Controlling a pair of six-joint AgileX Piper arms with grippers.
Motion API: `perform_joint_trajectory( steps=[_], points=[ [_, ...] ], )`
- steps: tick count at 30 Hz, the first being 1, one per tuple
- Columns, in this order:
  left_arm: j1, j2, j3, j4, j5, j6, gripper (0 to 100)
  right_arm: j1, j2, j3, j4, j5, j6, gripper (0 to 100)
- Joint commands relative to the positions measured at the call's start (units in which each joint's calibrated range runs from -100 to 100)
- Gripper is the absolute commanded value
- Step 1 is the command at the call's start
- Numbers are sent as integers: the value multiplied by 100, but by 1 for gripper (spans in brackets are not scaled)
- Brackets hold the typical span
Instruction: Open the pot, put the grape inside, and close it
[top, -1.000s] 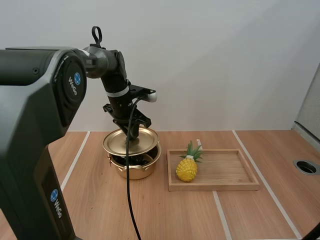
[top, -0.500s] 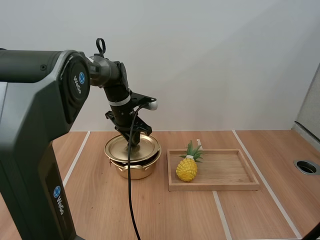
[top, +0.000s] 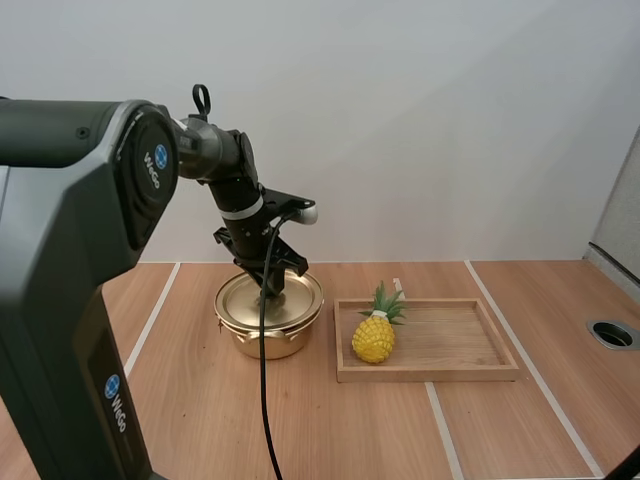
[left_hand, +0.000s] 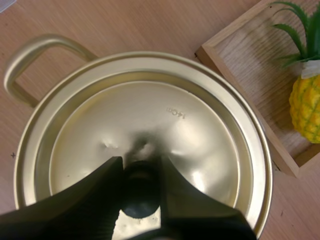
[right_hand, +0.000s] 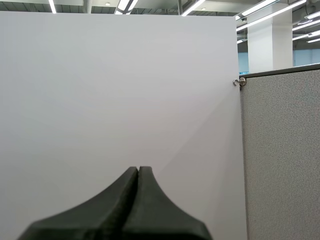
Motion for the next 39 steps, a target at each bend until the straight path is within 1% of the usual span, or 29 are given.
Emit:
perform_joint_trajectory(
  steps=[1, 15, 21, 27, 36, 37, 38, 39],
  points=[
    [-13, 127, 262, 79, 16, -13, 0, -22, -59, -30, -43, -89, -48, 0],
    [-13, 127, 349, 241, 431, -197, 0, -22, -59, -30, -43, -89, -48, 0],
    [-13, -91, 349, 275, 431, -206, 0, -22, -59, -30, -43, -89, -48, 0],
    [-13, -135, 349, 513, 553, -356, 0, -22, -59, -30, -32, -91, -48, 0],
    [-13, -135, 349, 489, 517, -391, 0, -22, -59, -30, -28, -91, -48, 0],
    [-13, -135, 349, 477, 517, -391, 1, -22, -59, -30, -28, -91, -48, 0],
    [-13, -135, 349, 465, 517, -391, 6, -22, -59, -30, -28, -91, -48, 0],
    [-13, -135, 349, 443, 534, -391, 15, -22, -59, -30, -28, -91, -48, 0]
  ],
)
